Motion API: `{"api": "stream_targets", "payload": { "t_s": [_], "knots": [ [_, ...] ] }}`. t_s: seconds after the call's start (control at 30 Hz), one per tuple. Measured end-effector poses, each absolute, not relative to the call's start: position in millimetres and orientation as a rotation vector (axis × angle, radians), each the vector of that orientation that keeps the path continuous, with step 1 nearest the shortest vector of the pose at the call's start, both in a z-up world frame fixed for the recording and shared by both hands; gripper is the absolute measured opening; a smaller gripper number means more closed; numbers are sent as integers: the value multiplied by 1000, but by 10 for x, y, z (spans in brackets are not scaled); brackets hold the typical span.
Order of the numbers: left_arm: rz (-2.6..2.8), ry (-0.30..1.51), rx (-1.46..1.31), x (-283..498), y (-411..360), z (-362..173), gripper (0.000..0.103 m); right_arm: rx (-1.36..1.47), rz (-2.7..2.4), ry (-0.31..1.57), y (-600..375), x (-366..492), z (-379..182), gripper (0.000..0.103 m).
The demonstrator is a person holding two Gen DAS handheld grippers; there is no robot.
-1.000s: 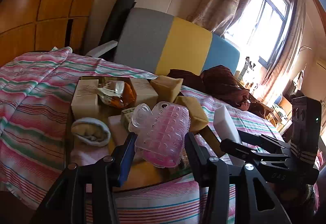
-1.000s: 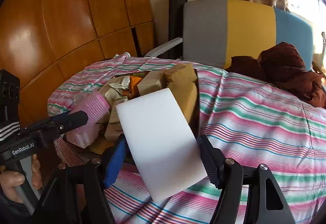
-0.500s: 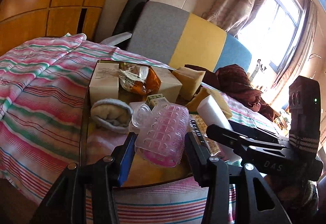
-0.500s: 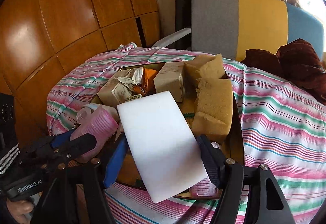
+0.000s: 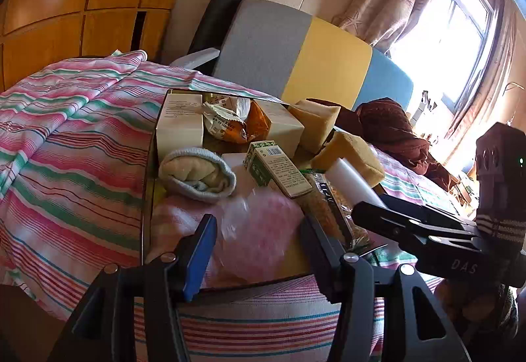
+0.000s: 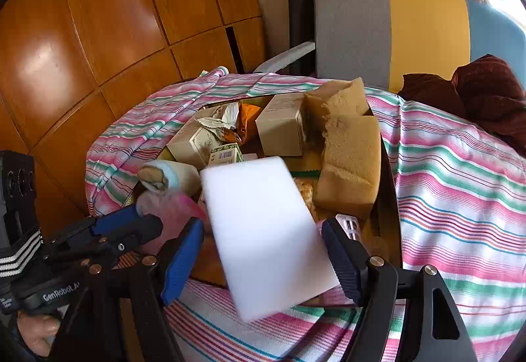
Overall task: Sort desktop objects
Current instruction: 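Carry the hair roller and sponge block to the gold tray, then lower the hair roller and sponge block into the tray and open both tools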
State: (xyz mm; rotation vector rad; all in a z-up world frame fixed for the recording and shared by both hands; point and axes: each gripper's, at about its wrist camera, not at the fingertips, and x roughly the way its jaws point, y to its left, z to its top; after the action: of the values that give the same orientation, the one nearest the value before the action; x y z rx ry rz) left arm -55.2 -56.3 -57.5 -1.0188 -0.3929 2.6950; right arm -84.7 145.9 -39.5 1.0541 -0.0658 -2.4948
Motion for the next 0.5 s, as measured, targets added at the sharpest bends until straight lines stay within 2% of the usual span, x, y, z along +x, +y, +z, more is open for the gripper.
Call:
{"api": "stream_targets", "payload": {
  "t_s": [0.23, 0.3, 0.37, 0.5],
  "knots": [
    [2708, -388, -1001, -497, -578, -550, 56, 1040, -2501, -77, 1533, -762, -411, 75],
    [2711, -390, -996, -484, -579, -544, 55, 1029, -2507, -65, 1534, -737, -403, 72],
    [2712, -386, -994, -482, -572, -538, 55, 1024, -2512, -37, 1512, -722, -406, 60],
    [2714, -372, -998, -491, -554, -547, 55, 1026, -2522, -11, 1475, -756, -445, 59]
  ]
}}
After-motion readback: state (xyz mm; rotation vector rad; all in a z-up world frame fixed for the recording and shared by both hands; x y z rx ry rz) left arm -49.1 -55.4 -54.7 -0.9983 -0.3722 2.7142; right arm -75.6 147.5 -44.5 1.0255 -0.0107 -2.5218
